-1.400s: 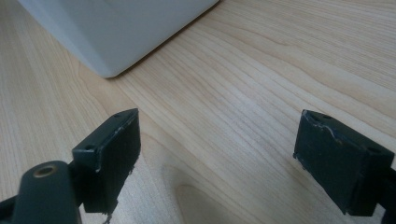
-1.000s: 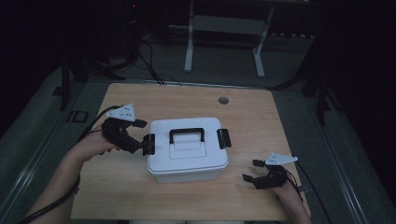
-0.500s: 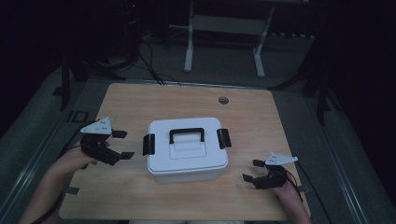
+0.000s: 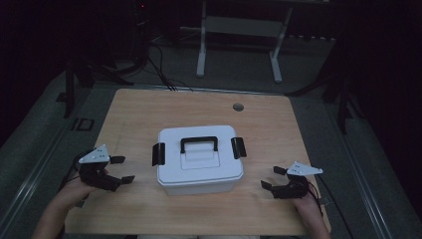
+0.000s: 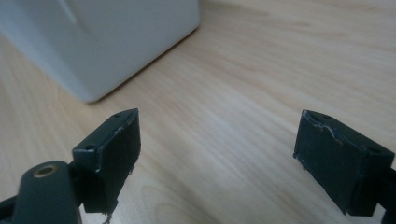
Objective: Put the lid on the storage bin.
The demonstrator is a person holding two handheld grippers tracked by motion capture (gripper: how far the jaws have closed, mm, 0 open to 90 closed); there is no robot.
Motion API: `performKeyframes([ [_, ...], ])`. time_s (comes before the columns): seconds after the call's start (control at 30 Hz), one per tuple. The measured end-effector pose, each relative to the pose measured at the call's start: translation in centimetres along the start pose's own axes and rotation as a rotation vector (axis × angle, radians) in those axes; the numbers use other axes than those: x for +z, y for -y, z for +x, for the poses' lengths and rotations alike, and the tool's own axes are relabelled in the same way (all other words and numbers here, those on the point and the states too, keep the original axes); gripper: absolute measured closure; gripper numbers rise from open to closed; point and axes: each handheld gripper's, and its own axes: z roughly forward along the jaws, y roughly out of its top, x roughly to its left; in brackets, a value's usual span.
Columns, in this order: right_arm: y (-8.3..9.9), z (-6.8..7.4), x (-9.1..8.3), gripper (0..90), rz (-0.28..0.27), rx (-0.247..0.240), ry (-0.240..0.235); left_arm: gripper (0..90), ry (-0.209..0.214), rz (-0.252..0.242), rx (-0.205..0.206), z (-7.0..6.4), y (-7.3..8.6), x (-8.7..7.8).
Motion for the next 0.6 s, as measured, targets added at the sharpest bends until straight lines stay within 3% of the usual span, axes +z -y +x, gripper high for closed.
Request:
performKeyframes([
  [0.27,0.2,0.0,0.1,14.3,0.002,-0.003,0.036,13.9,-0.013,0.029,-0.026,-0.4,2.2,1.2],
  [0.37,0.3,-0.1,0.1,14.3,-0.003,0.003,0.043,13.8,-0.023,0.009,-0.038,-0.6,2.7,1.4],
  [0.6,0.5,-0.2,0.2,14.2,-0.011,0.014,0.066,13.8,-0.095,-0.069,-0.071,-0.7,3.9,1.4],
])
